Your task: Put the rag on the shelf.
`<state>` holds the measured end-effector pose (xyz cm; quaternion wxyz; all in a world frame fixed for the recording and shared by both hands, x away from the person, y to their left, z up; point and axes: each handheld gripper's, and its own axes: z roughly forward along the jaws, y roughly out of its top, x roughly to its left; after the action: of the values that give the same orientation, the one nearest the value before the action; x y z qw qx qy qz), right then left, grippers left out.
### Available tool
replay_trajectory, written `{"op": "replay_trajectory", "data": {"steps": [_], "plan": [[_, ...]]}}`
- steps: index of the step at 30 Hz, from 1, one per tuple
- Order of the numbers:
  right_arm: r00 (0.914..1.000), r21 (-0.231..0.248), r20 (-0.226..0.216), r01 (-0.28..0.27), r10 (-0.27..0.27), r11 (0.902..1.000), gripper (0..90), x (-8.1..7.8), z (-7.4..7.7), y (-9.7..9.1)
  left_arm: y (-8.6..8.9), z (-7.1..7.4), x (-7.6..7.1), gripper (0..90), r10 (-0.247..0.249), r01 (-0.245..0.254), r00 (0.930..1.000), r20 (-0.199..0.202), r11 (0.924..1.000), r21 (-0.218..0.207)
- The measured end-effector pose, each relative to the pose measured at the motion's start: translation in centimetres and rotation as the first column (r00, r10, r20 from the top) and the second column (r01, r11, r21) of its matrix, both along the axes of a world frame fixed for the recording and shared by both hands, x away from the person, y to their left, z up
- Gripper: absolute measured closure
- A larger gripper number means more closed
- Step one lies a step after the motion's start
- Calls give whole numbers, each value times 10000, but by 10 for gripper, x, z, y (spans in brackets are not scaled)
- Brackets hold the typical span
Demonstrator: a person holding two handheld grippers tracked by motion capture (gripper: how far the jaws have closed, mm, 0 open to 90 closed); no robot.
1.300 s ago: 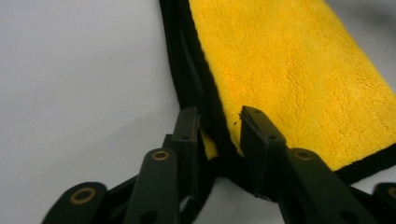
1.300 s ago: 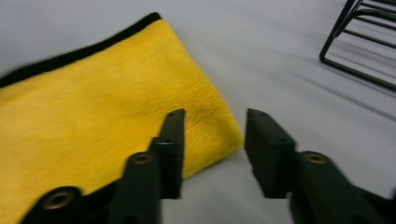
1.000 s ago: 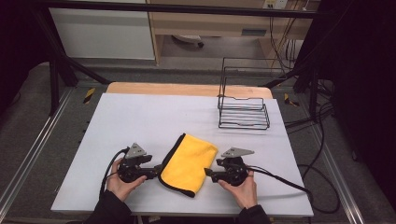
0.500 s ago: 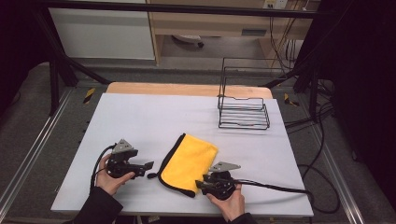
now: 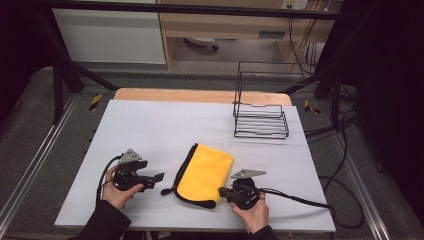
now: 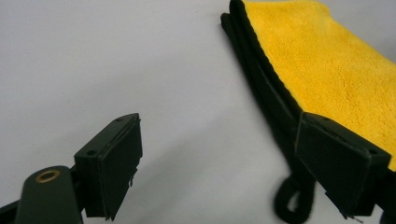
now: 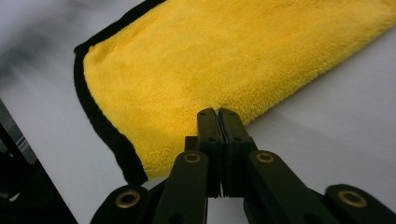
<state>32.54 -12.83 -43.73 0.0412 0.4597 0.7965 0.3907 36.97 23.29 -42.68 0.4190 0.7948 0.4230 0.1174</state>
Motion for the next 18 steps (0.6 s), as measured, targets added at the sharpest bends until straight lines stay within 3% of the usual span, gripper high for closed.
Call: {"op": "replay_trajectory", "data": {"steps": [4,10,12,15,18], "plan": [[9995,-395,-53,-301,299,9988,886,7,2,-19,-3,1,-1,146,-105,105,9999,-15,9999,-33],[9961,-1210,455,-697,757,9902,882,19,1,-39,-11,1,-3,145,-341,341,9994,-54,9994,-107],[9955,-1183,411,-800,854,9898,872,21,-2,-41,-14,1,-2,144,-381,380,9993,-50,9992,-116],[9933,-1316,456,-998,1066,9863,788,21,-2,-41,-20,5,5,144,-384,383,9993,-42,9990,-238],[9927,-999,754,-866,943,9912,674,23,2,-46,-29,10,15,144,-419,416,9991,-109,9989,-217]]}}
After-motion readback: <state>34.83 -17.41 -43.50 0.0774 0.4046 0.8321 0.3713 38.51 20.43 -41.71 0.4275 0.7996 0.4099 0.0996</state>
